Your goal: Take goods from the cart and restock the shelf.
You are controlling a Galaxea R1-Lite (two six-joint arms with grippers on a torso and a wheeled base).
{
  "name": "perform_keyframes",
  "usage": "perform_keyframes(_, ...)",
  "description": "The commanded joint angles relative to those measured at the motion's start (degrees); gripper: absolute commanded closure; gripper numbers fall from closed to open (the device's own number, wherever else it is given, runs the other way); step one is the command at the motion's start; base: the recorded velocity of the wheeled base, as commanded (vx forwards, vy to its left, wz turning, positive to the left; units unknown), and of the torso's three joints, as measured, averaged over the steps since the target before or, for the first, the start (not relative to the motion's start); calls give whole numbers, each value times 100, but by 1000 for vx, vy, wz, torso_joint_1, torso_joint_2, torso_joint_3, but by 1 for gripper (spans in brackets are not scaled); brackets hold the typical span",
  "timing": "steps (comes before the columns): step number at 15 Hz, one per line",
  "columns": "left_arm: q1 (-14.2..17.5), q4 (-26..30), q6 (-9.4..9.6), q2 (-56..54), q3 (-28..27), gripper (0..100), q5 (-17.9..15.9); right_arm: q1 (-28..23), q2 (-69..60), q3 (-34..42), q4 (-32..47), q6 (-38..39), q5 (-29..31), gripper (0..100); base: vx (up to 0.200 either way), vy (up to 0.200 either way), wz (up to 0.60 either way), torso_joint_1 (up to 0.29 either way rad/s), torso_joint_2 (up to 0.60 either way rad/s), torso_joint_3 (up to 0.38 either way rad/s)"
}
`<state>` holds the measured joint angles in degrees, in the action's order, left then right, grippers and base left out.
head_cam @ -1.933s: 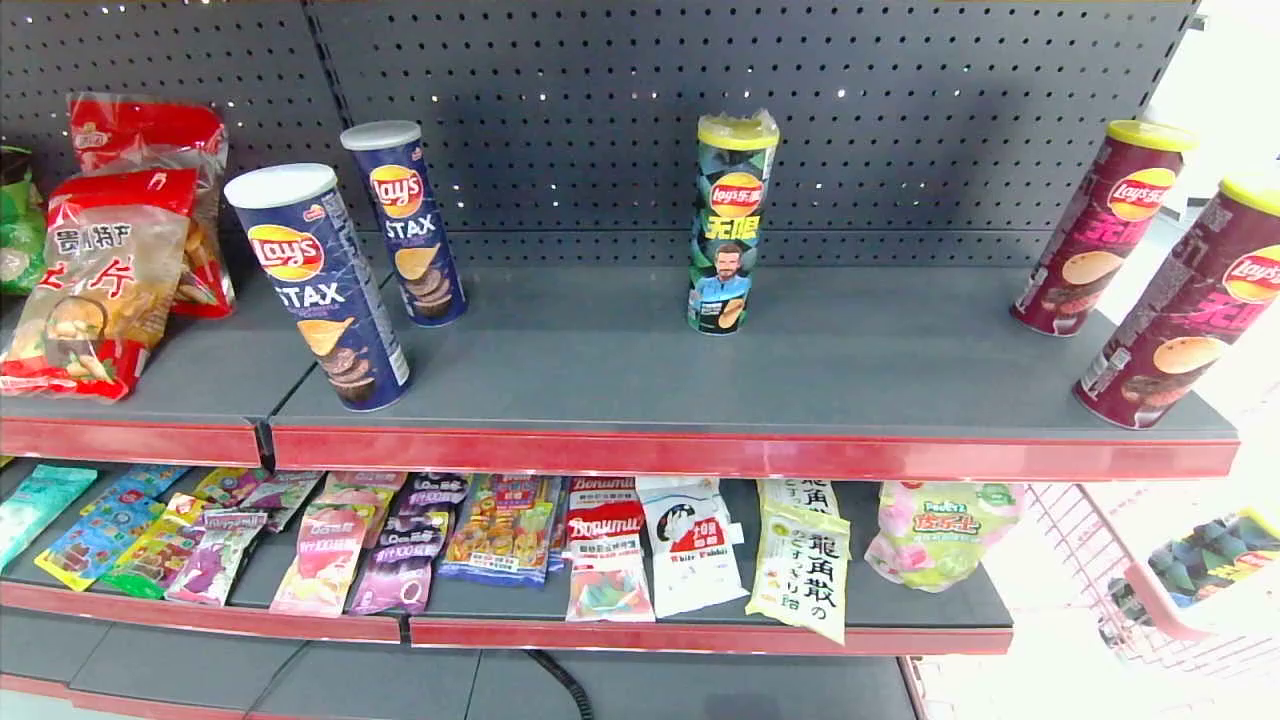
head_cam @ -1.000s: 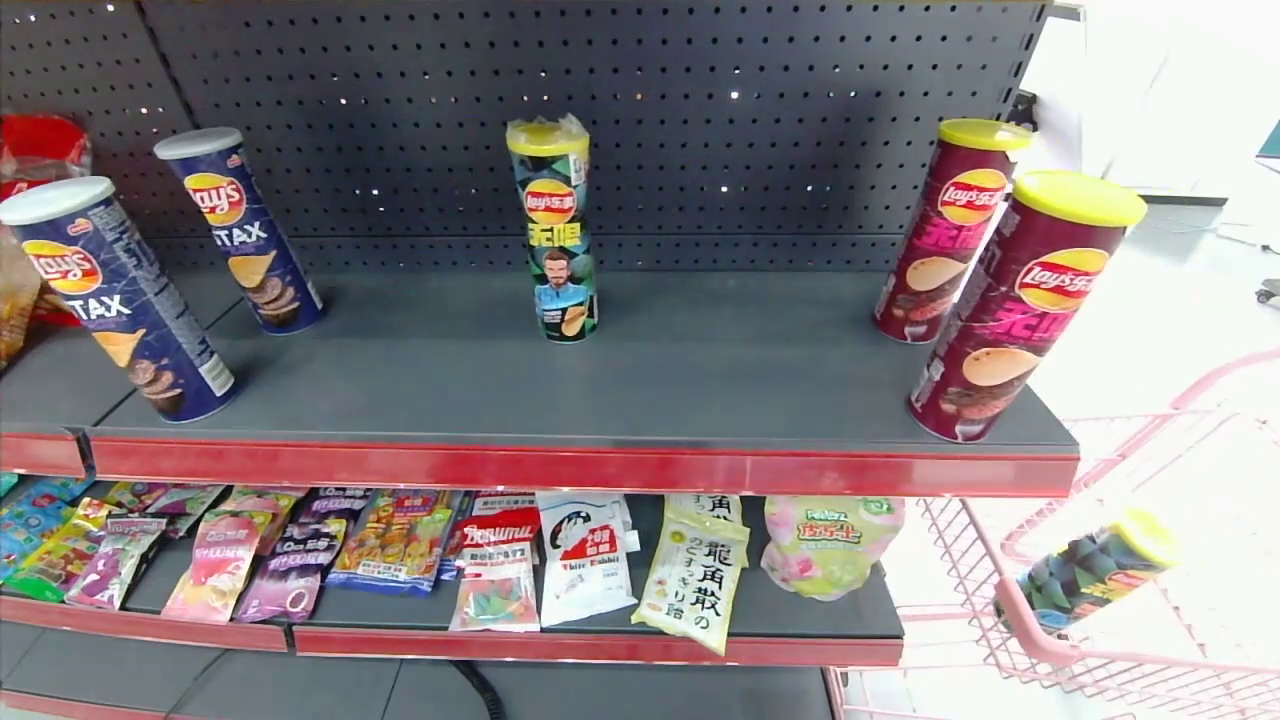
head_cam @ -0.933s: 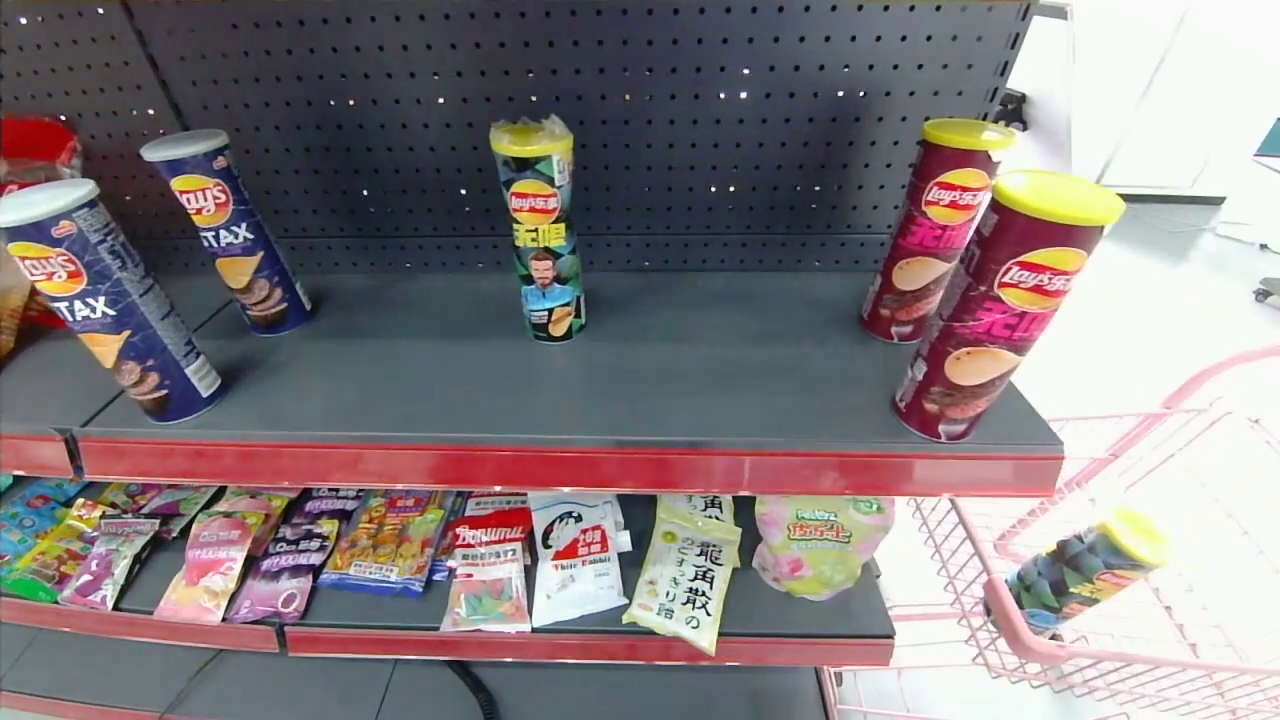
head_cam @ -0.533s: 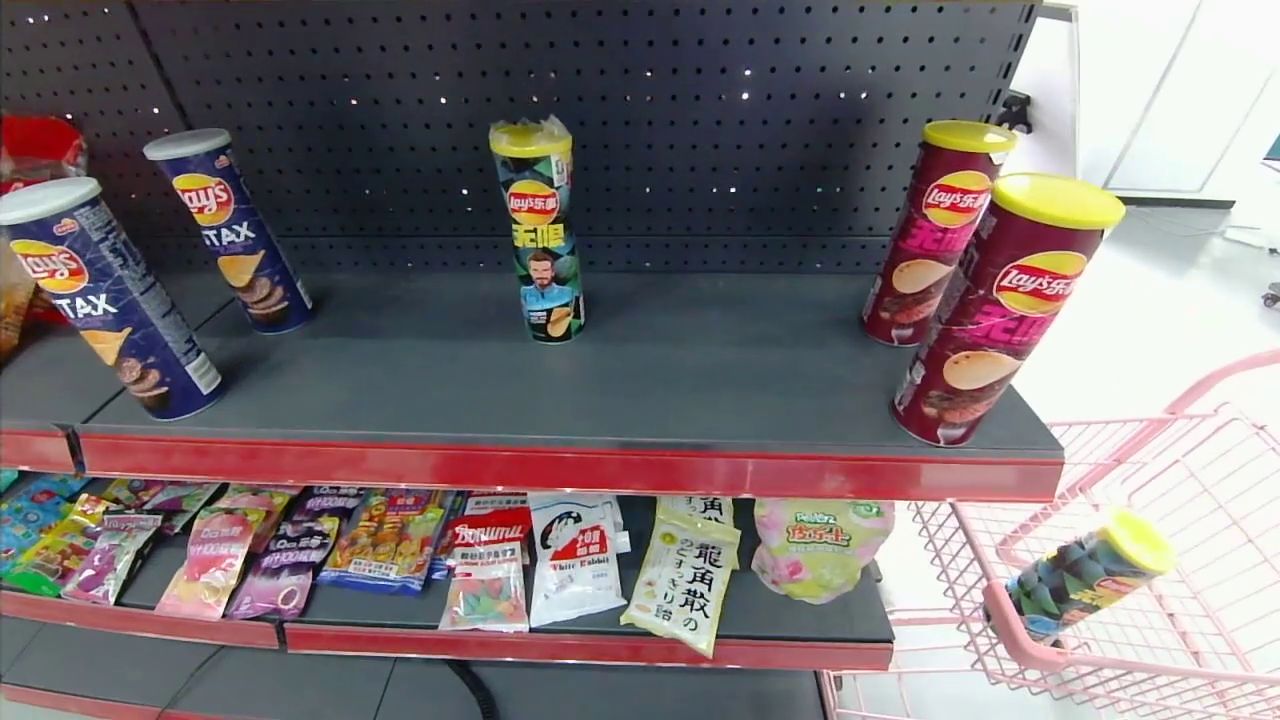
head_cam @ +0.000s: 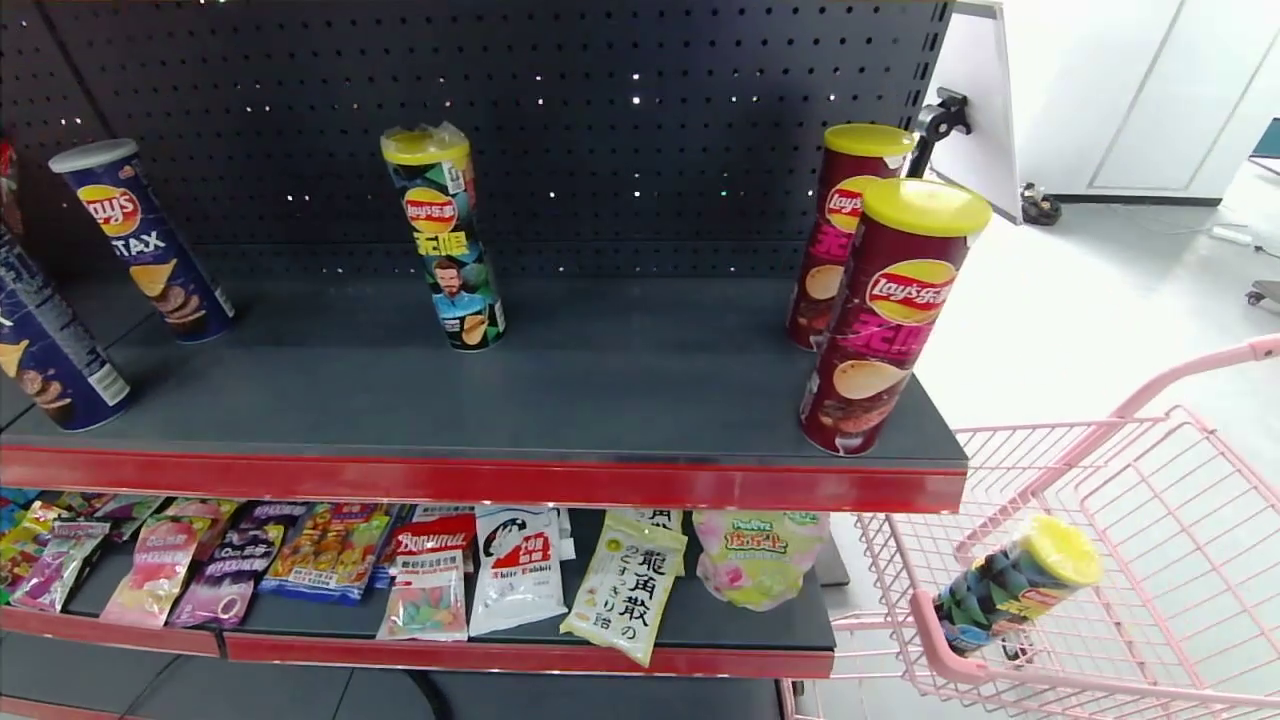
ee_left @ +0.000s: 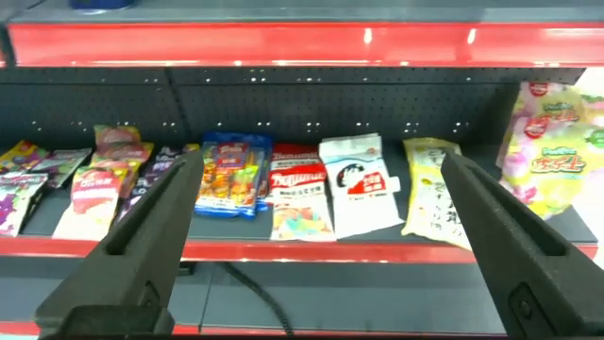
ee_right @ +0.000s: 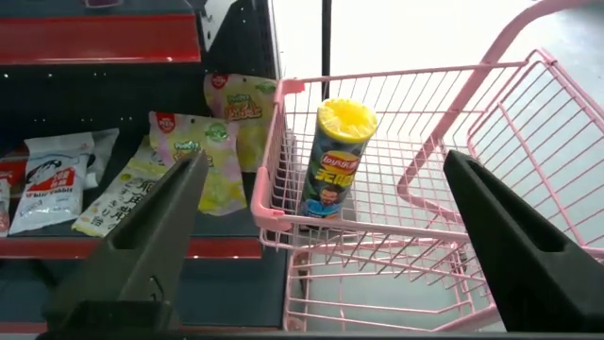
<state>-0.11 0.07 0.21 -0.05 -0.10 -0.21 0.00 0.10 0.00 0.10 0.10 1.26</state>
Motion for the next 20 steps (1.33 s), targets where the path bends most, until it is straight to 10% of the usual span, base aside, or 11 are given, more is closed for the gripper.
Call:
perform_keyframes(1, -7, 1, 6, 5, 1, 0, 3, 0, -1, 0, -1, -1, -3, 0, 0, 0, 0, 0, 0, 0)
perform_keyframes(13, -7, 1, -3, 5, 1, 0, 3, 0, -1, 0, -1, -1, -3, 0, 0, 0, -550, 1, 2, 3)
perform_keyframes(20, -7, 1, -3, 5, 1, 0, 3, 0, -1, 0, -1, 8, -3, 0, 0, 0, 0, 0, 0, 0)
